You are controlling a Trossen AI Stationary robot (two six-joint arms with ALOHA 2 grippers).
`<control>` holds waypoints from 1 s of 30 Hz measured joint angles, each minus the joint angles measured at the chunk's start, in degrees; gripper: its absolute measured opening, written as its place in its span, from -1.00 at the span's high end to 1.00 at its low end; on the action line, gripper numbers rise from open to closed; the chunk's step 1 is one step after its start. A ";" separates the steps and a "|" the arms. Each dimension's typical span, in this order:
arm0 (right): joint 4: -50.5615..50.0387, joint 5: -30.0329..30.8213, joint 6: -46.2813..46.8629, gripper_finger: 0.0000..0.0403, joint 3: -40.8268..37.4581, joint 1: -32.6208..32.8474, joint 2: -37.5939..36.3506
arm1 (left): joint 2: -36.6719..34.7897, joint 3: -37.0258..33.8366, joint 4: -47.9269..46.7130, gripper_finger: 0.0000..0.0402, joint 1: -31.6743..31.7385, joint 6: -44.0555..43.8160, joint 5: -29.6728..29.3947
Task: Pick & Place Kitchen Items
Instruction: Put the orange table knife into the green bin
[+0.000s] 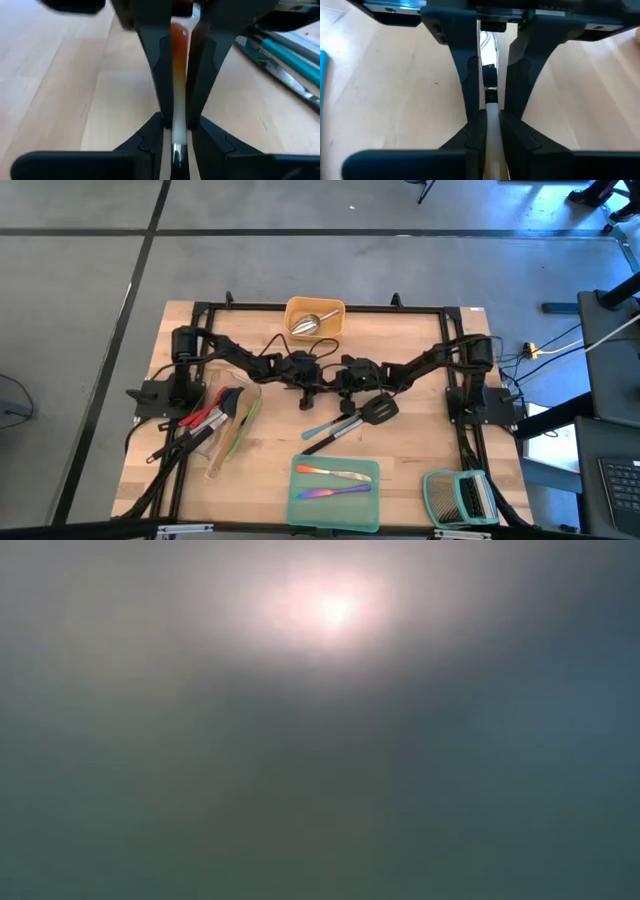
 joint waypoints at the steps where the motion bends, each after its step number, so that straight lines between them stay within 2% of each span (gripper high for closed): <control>1: -0.97 0.04 -0.64 0.74 -0.04 0.02 -0.99 | -0.12 0.00 -0.41 0.63 0.02 -0.35 -0.02; 3: -3.20 0.26 -1.99 0.73 -0.25 0.27 -3.28 | 0.03 -0.53 -1.42 0.84 0.20 -0.71 0.37; 11: -9.28 0.45 -3.86 0.72 -0.15 0.59 -11.44 | -0.08 0.33 -3.94 0.84 -0.20 -1.40 0.40; 19: -16.47 3.31 -1.51 0.66 -0.11 0.01 -11.99 | -1.26 0.26 -4.90 0.84 -1.97 0.23 -4.27; 23: -18.58 3.34 1.70 0.49 -0.13 -0.37 -11.99 | -2.68 1.14 -8.94 0.84 -3.51 3.78 -8.06; 27: -18.73 2.81 4.58 0.21 0.10 -0.33 -11.99 | -2.70 5.03 -17.12 0.84 -5.13 6.72 -13.49; 30: -19.03 -0.16 7.07 0.00 0.83 -0.35 -11.99 | -2.68 7.07 -20.63 0.84 -7.50 10.00 -20.30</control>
